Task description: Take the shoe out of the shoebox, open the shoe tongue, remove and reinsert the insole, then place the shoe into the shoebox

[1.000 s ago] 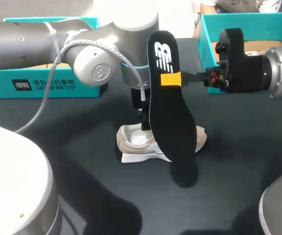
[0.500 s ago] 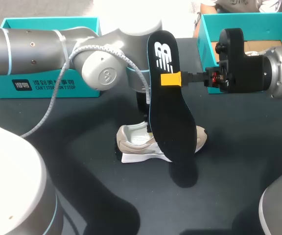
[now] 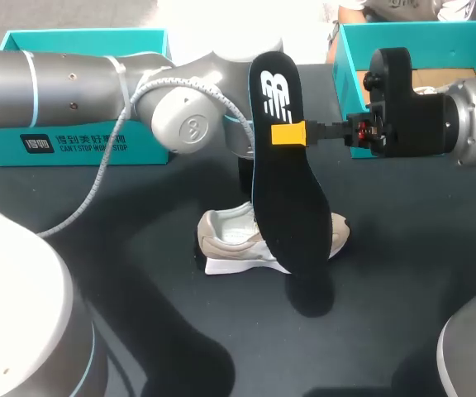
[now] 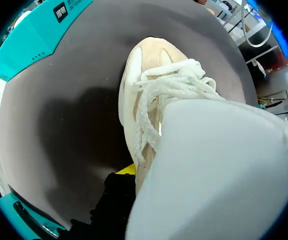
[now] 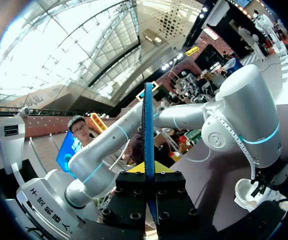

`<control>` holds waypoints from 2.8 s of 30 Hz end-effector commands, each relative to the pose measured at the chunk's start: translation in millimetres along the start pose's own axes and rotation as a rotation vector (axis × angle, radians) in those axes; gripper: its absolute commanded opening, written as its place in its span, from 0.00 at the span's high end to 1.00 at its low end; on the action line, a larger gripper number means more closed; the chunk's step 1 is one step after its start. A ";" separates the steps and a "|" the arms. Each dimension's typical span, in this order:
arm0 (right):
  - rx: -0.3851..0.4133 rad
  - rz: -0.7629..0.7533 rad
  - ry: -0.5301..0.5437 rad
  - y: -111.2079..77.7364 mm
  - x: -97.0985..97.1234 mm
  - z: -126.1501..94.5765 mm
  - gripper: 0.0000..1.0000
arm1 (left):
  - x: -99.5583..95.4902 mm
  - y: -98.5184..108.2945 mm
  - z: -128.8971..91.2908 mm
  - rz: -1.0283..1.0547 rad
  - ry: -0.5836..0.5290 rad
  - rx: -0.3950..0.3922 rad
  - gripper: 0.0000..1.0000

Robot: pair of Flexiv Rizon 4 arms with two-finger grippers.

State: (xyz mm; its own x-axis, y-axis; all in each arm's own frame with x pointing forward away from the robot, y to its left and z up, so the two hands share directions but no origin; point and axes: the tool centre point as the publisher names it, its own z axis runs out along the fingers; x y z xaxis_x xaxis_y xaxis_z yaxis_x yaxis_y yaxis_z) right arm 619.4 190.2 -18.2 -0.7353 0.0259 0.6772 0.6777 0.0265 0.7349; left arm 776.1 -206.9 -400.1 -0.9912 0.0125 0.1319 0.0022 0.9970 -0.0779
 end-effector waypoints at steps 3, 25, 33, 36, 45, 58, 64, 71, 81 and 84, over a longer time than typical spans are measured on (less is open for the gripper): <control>0.001 0.001 -0.002 0.2 -0.9 3.3 1.00 | -1.0 6.4 -12.3 0.069 0.074 -0.007 1.00; 0.001 0.001 -0.002 0.2 -0.9 3.3 1.00 | 11.7 -8.6 -34.7 1.111 0.496 -0.383 1.00; 0.001 0.001 -0.002 0.2 -0.9 3.3 1.00 | 11.7 -8.6 -34.7 1.111 0.496 -0.383 1.00; 0.001 0.001 -0.002 0.2 -0.9 3.3 1.00 | 11.7 -8.6 -34.7 1.111 0.496 -0.383 1.00; 0.001 0.001 -0.002 0.2 -0.9 3.3 1.00 | 3.8 -16.2 -35.4 1.154 0.414 -0.373 1.00; 0.001 0.001 -0.002 0.2 -0.9 3.3 1.00 | -6.0 -42.5 -24.8 1.319 0.341 -0.458 1.00; 0.001 0.001 -0.002 0.2 -0.9 3.3 1.00 | -7.2 -53.0 -22.7 1.347 0.346 -0.466 1.00; 0.001 0.001 -0.002 0.2 -0.9 3.3 1.00 | 0.7 -42.2 -23.3 1.376 0.417 -0.454 1.00; 0.001 0.001 -0.002 0.2 -0.9 3.3 1.00 | 17.8 -24.5 -12.0 1.433 0.459 -0.437 1.00; 0.001 0.001 -0.002 0.2 -0.9 3.3 1.00 | 18.5 -24.9 -4.5 1.434 0.462 -0.431 1.00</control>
State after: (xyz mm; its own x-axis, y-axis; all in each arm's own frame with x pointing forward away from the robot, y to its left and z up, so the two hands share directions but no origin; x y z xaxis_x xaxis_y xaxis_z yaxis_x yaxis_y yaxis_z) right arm 619.4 190.2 -18.2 -0.7353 0.0258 0.6772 0.6777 0.0265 0.7348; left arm 760.0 -233.2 -386.5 -0.0055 0.8721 0.4894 0.9880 0.0802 -0.1318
